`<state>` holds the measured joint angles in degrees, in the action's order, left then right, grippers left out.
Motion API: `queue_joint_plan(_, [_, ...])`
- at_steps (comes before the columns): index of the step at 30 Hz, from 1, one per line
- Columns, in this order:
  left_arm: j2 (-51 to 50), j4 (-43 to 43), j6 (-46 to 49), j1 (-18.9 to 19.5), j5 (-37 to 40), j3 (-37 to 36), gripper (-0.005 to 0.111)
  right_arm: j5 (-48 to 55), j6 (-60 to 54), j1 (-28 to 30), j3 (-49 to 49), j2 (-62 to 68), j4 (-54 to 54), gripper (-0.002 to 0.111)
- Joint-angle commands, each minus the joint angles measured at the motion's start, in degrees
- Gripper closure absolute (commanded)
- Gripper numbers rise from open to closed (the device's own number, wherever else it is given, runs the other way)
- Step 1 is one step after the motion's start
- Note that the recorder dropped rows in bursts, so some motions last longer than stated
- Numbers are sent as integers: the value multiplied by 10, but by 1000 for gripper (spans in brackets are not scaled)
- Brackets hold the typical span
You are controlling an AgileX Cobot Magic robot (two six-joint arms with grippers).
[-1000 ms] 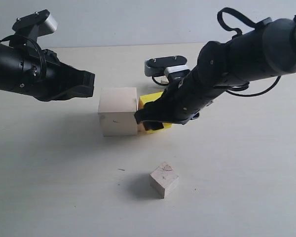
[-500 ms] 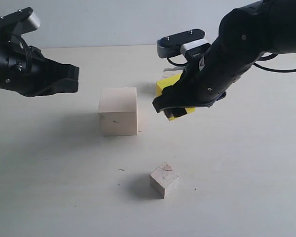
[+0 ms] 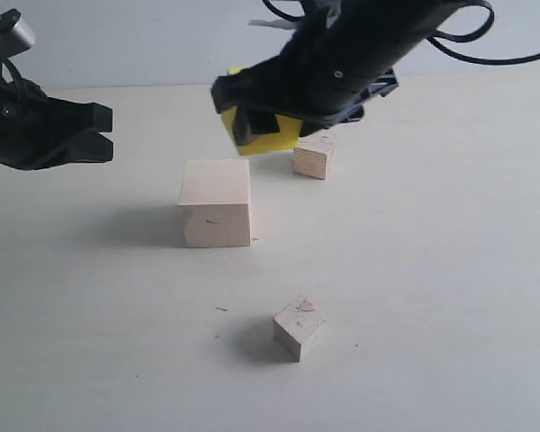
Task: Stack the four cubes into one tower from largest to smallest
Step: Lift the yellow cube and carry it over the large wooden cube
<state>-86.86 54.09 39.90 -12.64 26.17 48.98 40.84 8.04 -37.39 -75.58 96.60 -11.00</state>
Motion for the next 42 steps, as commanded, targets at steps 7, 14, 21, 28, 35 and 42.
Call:
queue_joint_plan(7, [3,4,-30,2,-20,-1,107,30,182,-56,-96,92,56,108])
queue_joint_plan(14, [3,7,-31,2,-24,-1,107,56,274,-85,-149,144,129,108])
queue_joint_plan(21, [3,11,-31,1,-21,-1,107,96,358,-86,-192,177,226,108])
queue_joint_plan(28, [3,22,-31,1,-23,-1,107,100,369,-90,-192,201,218,108])
queue_joint_plan(35, [3,22,-31,1,-24,-1,107,80,372,-106,-192,202,237,108])
queue_joint_plan(42, [3,22,-31,1,-21,-1,107,83,385,-106,-192,203,245,108])
